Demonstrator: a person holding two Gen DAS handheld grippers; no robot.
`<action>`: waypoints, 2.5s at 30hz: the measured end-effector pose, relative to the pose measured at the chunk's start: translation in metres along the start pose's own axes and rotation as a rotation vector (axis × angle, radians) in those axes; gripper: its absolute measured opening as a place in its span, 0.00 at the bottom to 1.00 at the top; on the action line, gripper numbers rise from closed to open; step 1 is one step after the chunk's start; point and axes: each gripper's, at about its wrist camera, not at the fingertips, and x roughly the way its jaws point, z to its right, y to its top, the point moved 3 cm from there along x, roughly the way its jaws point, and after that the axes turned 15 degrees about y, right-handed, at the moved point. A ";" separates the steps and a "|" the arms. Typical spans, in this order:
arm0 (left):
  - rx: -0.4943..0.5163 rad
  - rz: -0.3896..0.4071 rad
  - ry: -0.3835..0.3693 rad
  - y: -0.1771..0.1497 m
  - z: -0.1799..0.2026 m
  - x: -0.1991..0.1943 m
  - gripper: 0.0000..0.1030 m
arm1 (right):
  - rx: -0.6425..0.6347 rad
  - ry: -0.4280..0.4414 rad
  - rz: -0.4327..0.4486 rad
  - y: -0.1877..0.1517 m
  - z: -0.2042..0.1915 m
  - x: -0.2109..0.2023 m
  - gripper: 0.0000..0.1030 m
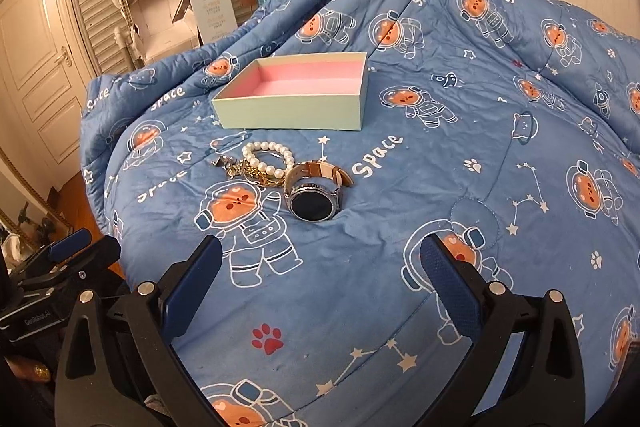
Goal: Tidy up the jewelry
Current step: 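Grasp the tan-strap watch with the right tool while the left tool grasps the pearl bracelet, then carry the watch with the right tool into the pink box while the left tool places the pearl bracelet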
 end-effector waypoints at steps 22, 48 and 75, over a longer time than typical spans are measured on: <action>0.113 -0.057 -0.037 0.025 0.020 0.055 0.92 | -0.074 -0.003 -0.191 0.027 0.020 0.096 0.60; 0.193 -0.294 -0.207 0.102 0.081 0.151 0.35 | -0.074 0.029 -0.210 0.022 0.024 0.097 0.48; 0.206 -0.294 -0.351 0.131 0.100 0.116 0.09 | -0.060 0.073 -0.188 0.038 0.029 0.075 0.48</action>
